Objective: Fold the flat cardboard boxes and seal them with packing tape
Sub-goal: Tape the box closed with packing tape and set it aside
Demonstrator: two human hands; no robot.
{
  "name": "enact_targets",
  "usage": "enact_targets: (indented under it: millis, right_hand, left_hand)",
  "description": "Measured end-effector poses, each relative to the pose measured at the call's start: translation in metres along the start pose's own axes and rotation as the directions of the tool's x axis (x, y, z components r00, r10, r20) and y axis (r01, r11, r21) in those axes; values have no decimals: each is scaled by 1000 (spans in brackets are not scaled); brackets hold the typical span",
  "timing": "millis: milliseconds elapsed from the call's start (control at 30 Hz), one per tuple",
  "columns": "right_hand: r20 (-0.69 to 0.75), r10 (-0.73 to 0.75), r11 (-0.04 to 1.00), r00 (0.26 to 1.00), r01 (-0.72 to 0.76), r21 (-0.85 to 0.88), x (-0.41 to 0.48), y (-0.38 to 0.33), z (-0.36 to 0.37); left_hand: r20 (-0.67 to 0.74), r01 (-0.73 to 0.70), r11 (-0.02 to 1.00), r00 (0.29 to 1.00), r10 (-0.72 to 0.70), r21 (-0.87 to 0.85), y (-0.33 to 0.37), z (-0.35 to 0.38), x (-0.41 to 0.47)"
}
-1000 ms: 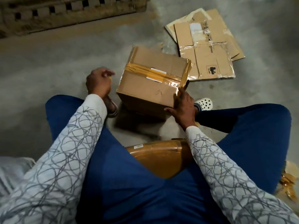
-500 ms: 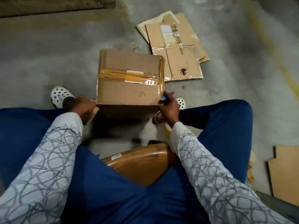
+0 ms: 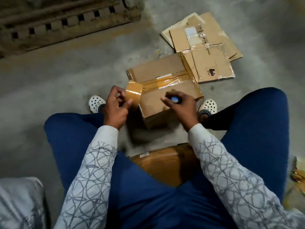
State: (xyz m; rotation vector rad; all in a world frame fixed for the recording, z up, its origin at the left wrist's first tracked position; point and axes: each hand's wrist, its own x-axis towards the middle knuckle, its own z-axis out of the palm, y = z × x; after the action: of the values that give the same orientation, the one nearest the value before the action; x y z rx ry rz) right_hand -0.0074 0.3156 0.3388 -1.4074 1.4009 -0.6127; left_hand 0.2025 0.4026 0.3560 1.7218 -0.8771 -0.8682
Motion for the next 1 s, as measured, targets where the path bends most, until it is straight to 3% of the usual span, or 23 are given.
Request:
enact_targets:
  millis: [67, 167, 300, 367, 467, 567, 700, 867, 1000]
  right_hand:
    - [68, -15, 994, 998, 8, 107, -26, -10, 15]
    - [107, -46, 978, 993, 23, 209, -49, -17, 26]
    - [71, -130, 975, 989, 115, 189, -54, -17, 24]
    - [58, -158, 970, 986, 143, 197, -52, -14, 20]
    - [73, -131, 968, 989, 112, 226, -48, -9, 11]
    - [83, -151, 987, 985, 145, 76, -41, -3, 2]
    - [220, -197, 948, 955, 243, -204, -35, -3, -8]
    - [354, -168, 929, 920, 268, -257, -35, 3, 0]
    - [391, -173, 928, 904, 282, -242, -35, 3, 8]
  left_hand:
    - [-11, -39, 986, 999, 38, -161, 6, 5, -11]
    - [-12, -53, 972, 999, 52, -230, 5, 21, -27]
    - [73, -47, 958, 995, 70, -282, 6, 36, -36]
    - [124, -29, 972, 990, 60, -233, 4, 39, -35]
    - [131, -32, 999, 991, 30, 12, -2, 38, -32]
    - [78, -23, 1000, 997, 24, -7, 2, 33, -24]
    - [163, -61, 997, 985, 52, 53, 1, 24, -6]
    - [115, 30, 994, 992, -42, 103, -8, 21, -1]
    - [43, 10, 976, 999, -20, 217, -16, 25, 3]
